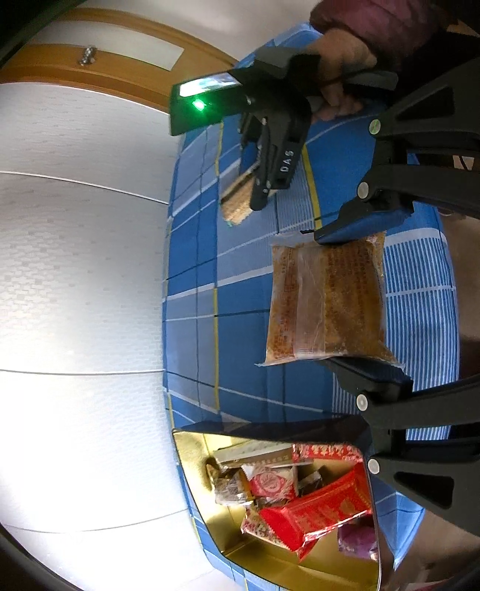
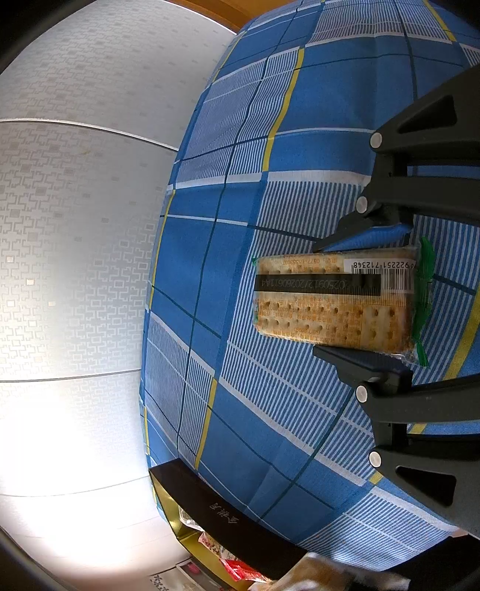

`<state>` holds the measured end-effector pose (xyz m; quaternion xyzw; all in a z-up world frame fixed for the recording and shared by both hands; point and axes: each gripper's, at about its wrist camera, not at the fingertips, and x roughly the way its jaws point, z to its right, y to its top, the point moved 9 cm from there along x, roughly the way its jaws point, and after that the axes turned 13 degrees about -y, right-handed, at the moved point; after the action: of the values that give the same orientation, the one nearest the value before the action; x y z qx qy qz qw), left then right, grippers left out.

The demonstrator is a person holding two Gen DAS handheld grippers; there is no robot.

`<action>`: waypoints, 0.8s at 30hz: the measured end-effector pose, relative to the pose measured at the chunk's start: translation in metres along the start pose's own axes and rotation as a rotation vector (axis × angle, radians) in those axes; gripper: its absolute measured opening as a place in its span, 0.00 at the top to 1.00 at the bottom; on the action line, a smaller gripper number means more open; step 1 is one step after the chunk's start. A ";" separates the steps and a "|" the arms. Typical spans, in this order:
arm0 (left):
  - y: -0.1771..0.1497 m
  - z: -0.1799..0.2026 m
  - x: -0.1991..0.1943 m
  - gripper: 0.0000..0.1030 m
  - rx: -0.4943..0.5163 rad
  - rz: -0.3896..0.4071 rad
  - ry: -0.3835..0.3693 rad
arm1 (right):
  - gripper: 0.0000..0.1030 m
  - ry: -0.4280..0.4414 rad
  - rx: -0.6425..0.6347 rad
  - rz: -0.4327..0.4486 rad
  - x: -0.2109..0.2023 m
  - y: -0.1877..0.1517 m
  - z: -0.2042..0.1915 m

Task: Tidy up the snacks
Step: 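Carry the pastry bag into the tray and release with left tool while right tool holds crackers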

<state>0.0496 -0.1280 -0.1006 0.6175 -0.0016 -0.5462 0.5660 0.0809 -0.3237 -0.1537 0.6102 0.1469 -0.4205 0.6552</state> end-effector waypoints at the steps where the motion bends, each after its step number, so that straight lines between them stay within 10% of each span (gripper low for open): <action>1: 0.001 -0.001 -0.002 0.44 0.000 0.004 0.000 | 0.53 0.000 0.000 0.000 0.000 0.000 0.000; 14: 0.014 -0.037 -0.045 0.44 -0.062 0.070 0.051 | 0.53 0.003 0.002 0.000 -0.001 0.000 0.000; 24: 0.005 -0.192 -0.129 0.44 -0.457 0.222 0.241 | 0.53 0.002 0.002 0.000 -0.001 0.000 -0.001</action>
<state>0.1312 0.0841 -0.0559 0.5306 0.1214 -0.3897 0.7429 0.0805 -0.3228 -0.1531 0.6113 0.1471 -0.4200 0.6544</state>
